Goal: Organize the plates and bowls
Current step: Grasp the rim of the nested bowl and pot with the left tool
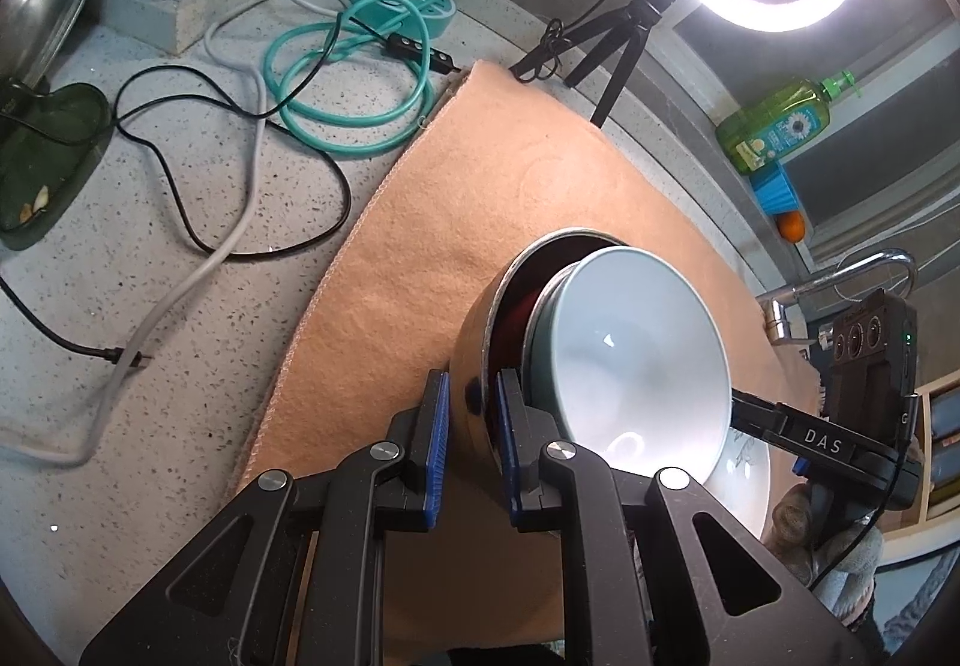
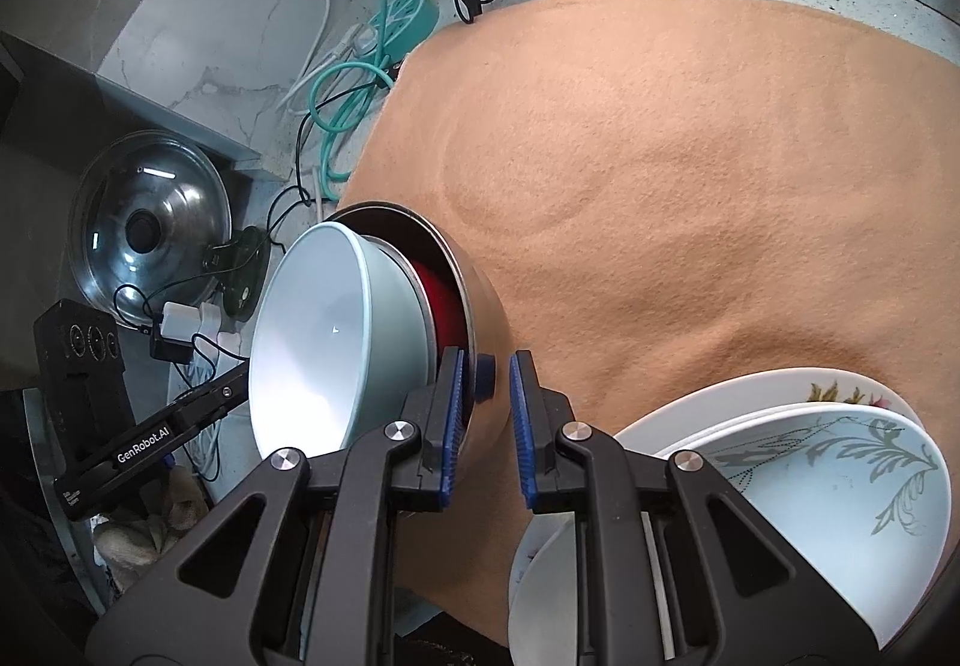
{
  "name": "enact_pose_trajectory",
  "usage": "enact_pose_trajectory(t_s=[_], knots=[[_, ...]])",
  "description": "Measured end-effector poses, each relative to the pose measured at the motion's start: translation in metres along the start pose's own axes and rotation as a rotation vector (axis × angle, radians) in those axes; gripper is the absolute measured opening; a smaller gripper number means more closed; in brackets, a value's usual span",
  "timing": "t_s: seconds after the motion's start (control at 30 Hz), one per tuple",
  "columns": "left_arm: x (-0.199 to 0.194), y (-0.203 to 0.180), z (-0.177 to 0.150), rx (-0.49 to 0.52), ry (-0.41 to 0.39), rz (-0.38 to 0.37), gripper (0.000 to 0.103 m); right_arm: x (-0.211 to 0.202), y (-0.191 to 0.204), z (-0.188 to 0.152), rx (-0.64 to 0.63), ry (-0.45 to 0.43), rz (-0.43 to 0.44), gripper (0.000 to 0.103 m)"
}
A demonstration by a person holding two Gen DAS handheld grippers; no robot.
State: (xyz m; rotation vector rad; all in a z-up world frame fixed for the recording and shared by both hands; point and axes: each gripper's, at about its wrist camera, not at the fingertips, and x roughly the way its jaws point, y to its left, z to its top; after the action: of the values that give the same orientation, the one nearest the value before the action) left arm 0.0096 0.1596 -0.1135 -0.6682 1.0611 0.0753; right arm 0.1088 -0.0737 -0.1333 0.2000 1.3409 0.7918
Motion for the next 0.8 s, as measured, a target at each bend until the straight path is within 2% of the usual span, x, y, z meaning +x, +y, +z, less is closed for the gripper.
enact_pose_trajectory(t_s=[0.33, 0.8], knots=[[0.004, -0.004, 0.001, 0.022, 0.008, 0.0, 0.008, 0.002, 0.002, -0.001, -0.008, 0.002, -0.008, 0.014], [0.001, -0.013, -0.003, 0.075, -0.003, 0.032, 0.008, 0.0, 0.007, -0.003, -0.028, -0.003, -0.032, 0.014]])
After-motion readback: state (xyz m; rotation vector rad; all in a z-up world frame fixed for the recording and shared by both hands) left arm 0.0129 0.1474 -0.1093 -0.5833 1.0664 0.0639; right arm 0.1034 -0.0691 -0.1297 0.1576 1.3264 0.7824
